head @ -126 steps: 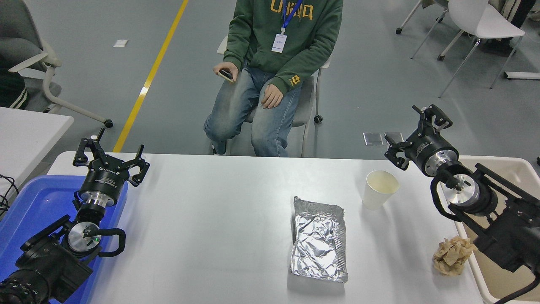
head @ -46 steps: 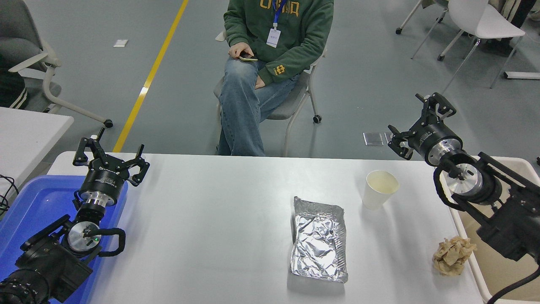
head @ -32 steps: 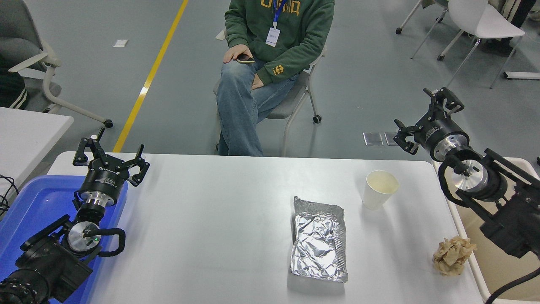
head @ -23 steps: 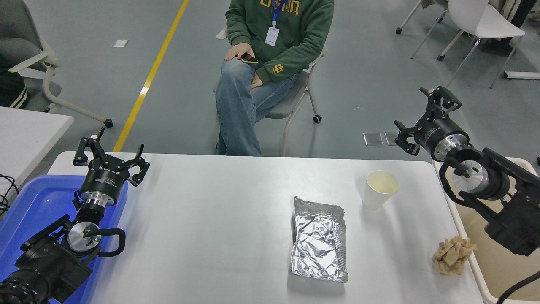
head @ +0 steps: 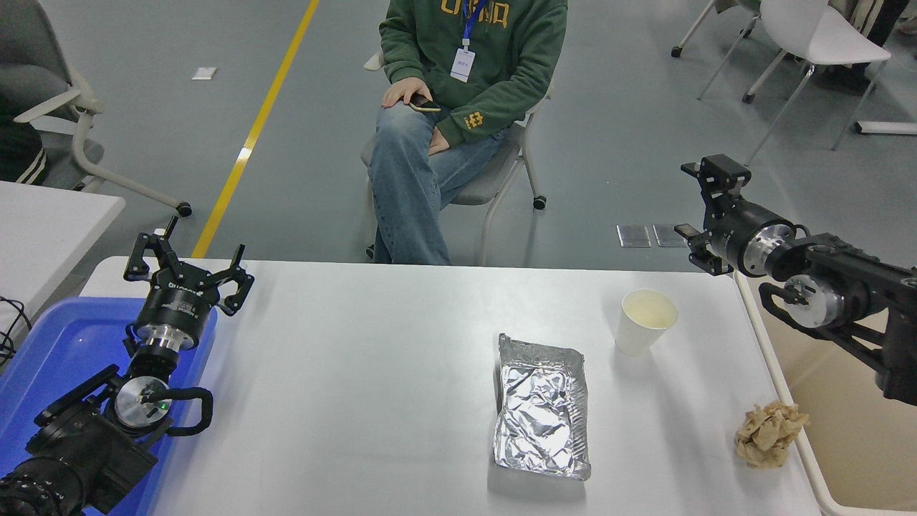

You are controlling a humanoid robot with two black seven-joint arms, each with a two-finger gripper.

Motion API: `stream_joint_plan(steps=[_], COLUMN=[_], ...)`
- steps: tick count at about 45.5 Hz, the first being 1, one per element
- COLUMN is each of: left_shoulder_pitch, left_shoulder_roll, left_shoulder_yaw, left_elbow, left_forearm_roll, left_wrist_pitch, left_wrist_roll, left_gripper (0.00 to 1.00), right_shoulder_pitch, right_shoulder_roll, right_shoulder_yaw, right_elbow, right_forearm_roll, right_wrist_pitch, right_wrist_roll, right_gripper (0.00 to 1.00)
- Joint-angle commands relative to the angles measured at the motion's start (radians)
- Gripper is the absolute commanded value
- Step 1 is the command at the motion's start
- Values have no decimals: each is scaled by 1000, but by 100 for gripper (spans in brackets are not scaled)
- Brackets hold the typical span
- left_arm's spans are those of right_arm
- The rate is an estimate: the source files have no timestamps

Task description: Clean the table surface

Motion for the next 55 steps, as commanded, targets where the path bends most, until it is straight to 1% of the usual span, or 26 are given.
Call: stream_joint_plan(steps=[1, 11, 22, 38, 45, 55], left_shoulder_pitch=[0, 2, 2, 0, 2, 2], left_shoulder_roll=[0, 0, 0, 0, 0, 0], left_shoulder_yaw=[0, 0, 0, 0, 0, 0], left_elbow=[-1, -1, -1, -1, -1, -1], left_forearm_roll=[0, 0, 0, 0, 0, 0], left_wrist_pitch=[0, 0, 0, 0, 0, 0], left_wrist_roll=[1, 1, 1, 1, 1, 1], left_gripper=[100, 100, 100, 100, 100, 100], right_shoulder_pitch=[148, 211, 221, 207, 201, 161], right_shoulder_roll=[-5, 27, 101, 176, 199, 237], right_shoulder_yaw=[-289, -499, -662, -683, -720, -772], right_elbow=[19, 31, 31, 21, -7, -110], right_forearm_roll=[-22, -45, -54, -203, -216, -214], right_wrist_pitch=[7, 29, 38, 38, 38, 53], right_wrist_roll=[-5, -8, -17, -20, -45, -48], right_gripper=[100, 100, 100, 100, 100, 100])
